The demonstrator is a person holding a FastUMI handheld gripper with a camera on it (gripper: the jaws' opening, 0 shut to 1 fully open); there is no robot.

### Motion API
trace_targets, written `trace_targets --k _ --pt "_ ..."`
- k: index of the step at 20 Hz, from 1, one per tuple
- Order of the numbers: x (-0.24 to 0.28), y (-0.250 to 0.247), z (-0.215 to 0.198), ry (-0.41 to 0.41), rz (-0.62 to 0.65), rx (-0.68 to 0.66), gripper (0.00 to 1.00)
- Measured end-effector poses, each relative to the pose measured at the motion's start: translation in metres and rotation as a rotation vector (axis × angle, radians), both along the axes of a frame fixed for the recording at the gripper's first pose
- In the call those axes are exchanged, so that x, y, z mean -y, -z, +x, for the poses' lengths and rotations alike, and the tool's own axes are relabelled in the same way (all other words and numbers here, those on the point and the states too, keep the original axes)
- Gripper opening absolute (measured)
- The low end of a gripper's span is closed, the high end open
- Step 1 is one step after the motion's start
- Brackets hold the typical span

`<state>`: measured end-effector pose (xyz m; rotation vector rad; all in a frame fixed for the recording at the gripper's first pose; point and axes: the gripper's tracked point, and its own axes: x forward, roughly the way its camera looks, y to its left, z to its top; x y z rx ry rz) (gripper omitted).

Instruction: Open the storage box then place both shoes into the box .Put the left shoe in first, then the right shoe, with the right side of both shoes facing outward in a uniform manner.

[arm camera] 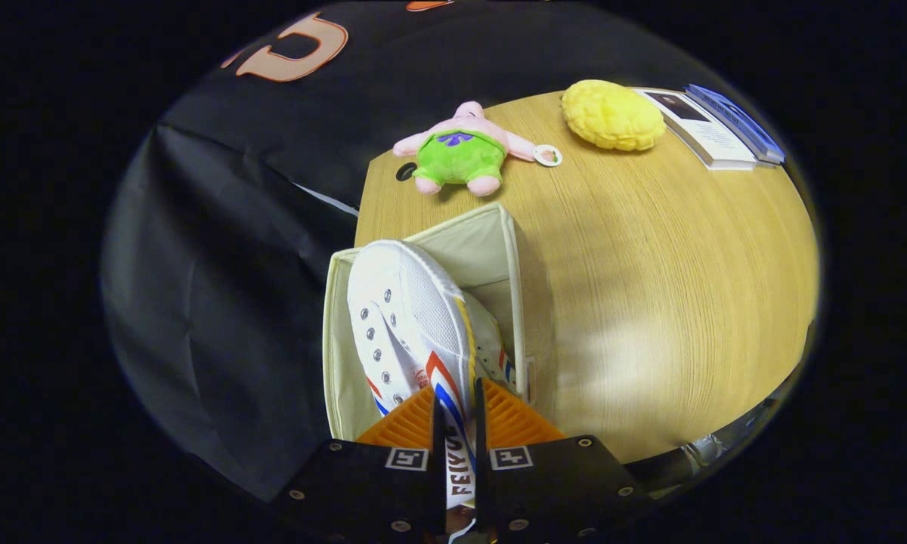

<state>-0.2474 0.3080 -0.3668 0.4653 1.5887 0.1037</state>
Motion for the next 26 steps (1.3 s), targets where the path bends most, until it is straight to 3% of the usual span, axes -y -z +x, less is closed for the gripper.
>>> trace_targets --k 4,6,8,11,15,19,26 --pt "0.008 0.000 -0.004 -0.002 -0.042 0.007 0.20" --pt "0.006 -0.009 -0.008 -0.028 -0.006 -0.007 0.24" --pt "0.005 -0.021 0.001 -0.013 0.038 0.021 0.37" --pt "0.029 -0.041 0.029 -0.036 0.028 0.132 0.66" --pt "0.059 -0.075 0.073 -0.014 0.048 0.308 0.84" --pt "0.109 -0.112 0.117 0.010 0.006 0.501 0.94" --pt "0.224 -0.200 0.176 -0.004 -0.207 0.859 0.97"
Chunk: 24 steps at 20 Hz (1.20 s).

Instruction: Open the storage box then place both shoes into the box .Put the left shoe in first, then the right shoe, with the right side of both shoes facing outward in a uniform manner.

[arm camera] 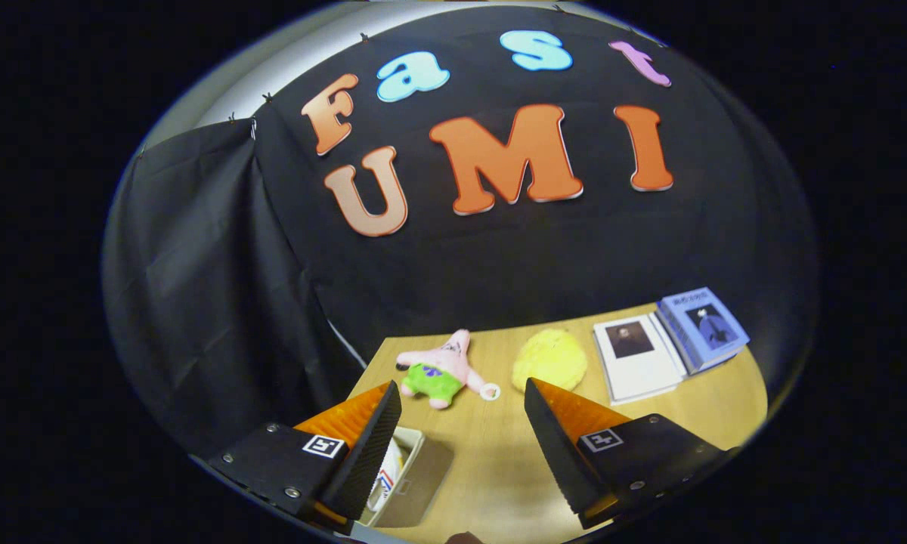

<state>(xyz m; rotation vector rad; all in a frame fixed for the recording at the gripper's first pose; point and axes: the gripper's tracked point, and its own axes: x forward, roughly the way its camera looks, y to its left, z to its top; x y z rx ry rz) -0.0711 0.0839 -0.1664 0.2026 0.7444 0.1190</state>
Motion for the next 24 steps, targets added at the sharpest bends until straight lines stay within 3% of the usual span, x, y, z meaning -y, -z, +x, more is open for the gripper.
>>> trace_targets --k 4,7,16,24 --pt "0.080 -0.048 0.023 0.057 -0.180 0.214 0.97" --pt "0.113 -0.074 0.031 0.084 -0.276 0.292 0.98" --pt "0.137 -0.155 0.048 0.059 -0.297 0.534 0.98" --pt "0.126 -0.184 0.054 -0.002 -0.267 0.691 0.98"
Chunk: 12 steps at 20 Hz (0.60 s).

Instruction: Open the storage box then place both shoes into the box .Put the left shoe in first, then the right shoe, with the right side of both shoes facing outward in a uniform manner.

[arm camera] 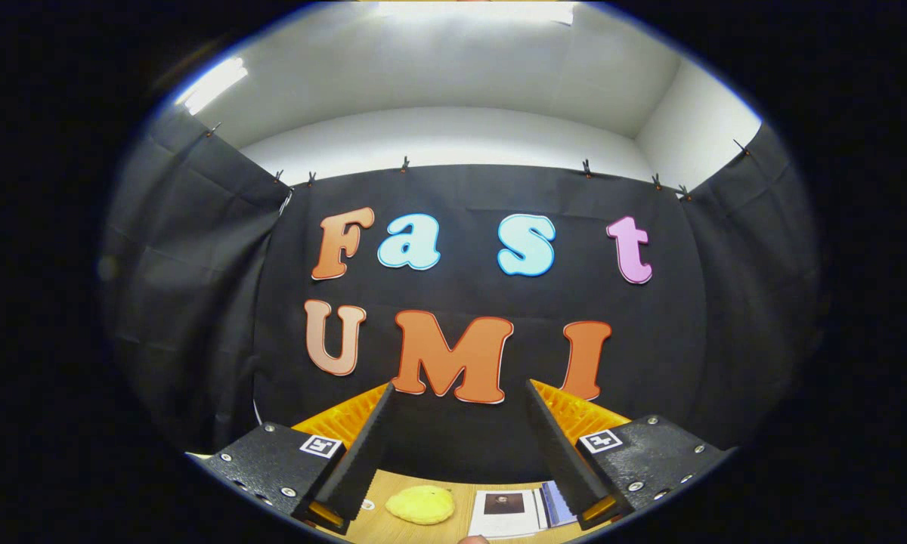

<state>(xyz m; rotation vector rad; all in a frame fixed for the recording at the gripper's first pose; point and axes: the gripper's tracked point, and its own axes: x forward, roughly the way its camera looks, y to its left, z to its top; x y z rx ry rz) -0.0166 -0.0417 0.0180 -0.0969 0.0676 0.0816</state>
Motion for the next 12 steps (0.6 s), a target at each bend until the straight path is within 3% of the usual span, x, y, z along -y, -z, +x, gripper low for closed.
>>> trace_targets --k 12 --pt "-0.049 0.009 0.022 -0.091 0.048 -0.010 1.00"
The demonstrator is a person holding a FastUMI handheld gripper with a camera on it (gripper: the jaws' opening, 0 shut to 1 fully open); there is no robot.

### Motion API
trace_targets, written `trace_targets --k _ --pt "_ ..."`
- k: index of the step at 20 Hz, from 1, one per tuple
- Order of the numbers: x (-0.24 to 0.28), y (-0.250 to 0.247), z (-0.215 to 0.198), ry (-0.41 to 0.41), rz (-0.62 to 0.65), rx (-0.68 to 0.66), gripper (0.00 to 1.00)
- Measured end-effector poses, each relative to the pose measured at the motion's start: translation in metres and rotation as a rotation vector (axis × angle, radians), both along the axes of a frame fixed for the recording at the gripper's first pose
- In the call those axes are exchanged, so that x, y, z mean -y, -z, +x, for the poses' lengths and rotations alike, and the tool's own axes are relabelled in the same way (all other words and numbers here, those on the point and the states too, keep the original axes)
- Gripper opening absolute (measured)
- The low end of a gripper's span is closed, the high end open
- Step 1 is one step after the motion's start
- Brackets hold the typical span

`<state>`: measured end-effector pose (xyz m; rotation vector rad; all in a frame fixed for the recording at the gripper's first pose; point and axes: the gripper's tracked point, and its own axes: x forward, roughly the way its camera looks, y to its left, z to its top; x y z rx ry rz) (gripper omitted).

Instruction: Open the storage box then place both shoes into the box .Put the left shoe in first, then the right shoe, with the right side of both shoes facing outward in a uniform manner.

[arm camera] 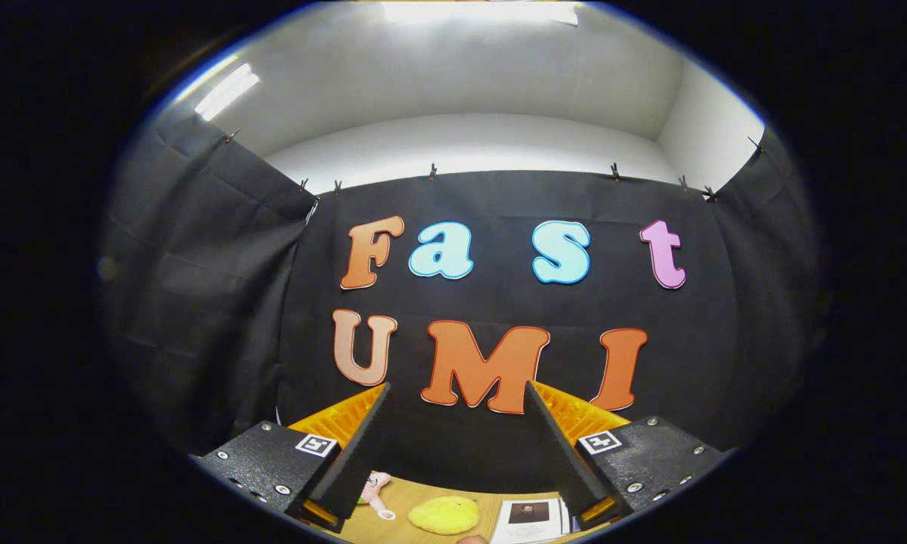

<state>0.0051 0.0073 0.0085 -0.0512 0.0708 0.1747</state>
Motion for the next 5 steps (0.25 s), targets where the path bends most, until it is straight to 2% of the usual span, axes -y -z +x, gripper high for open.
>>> trace_targets --k 5 --pt "-0.0111 0.0006 0.0043 -0.021 0.026 0.000 1.00"
